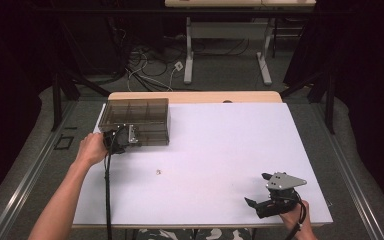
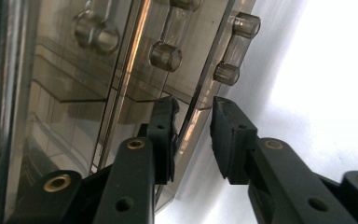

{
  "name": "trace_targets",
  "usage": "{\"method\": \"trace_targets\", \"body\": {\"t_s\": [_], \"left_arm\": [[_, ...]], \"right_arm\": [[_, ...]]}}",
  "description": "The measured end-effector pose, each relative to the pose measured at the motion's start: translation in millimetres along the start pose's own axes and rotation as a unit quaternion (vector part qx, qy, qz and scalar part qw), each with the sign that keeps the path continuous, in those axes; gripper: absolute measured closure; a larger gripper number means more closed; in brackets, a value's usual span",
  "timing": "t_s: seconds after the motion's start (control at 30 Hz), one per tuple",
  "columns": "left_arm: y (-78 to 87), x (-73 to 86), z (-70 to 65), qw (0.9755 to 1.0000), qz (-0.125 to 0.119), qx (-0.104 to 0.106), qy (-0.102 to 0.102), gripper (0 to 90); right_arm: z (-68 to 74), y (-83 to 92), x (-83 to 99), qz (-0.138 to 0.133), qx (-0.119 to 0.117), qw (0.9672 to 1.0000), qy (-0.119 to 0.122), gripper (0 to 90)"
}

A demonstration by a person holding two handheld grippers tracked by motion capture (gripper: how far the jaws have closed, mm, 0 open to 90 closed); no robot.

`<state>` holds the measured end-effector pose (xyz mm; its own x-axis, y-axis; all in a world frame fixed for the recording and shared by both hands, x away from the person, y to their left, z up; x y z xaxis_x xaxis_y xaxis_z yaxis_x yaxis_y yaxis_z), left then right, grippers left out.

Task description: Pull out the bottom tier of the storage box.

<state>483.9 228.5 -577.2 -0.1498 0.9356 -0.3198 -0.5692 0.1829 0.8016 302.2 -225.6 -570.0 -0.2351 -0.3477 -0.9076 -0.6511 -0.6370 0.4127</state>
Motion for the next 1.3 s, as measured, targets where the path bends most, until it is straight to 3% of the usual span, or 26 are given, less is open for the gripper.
{"method": "trace_targets", "body": {"t_s": [0.17,0.3,0.4,0.83,1.3], "left_arm": [[-2.9,-0.8,0.1,0.9997,0.015,0.001,-0.021,75.2],[-4.5,-0.7,-0.4,0.9994,0.023,0.004,-0.025,77.8],[-4.9,-1.1,-0.7,0.9994,0.020,0.005,-0.028,78.5],[-3.1,-1.5,-0.8,0.9959,0.027,0.024,-0.083,82.5],[-0.3,0.1,-0.8,0.9932,0.019,0.037,-0.109,85.6]], "right_arm": [[0.1,-0.2,0.1,-0.001,-0.001,1.0000,-0.001,1.3],[0.0,-0.3,0.1,-0.001,-0.001,1.0000,-0.001,1.3],[0.0,-0.2,0.2,-0.001,-0.002,1.0000,0.000,1.3],[0.1,-0.1,0.4,0.002,-0.003,1.0000,0.001,1.3],[-0.1,-0.2,0.3,0.000,-0.001,1.0000,0.002,1.2]]}}
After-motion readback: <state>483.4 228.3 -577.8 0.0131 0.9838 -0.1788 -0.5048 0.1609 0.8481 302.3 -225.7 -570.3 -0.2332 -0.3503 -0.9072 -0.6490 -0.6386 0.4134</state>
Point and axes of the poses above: each handheld gripper's, and its own axes: y roughly backward along the jaws, x roughly out of its underside, z roughly to its left, the point moved 7 cm from there along -y, roughly forward along the jaws, and after that the axes turned 11 degrees about -z, right-handed, at the moved point
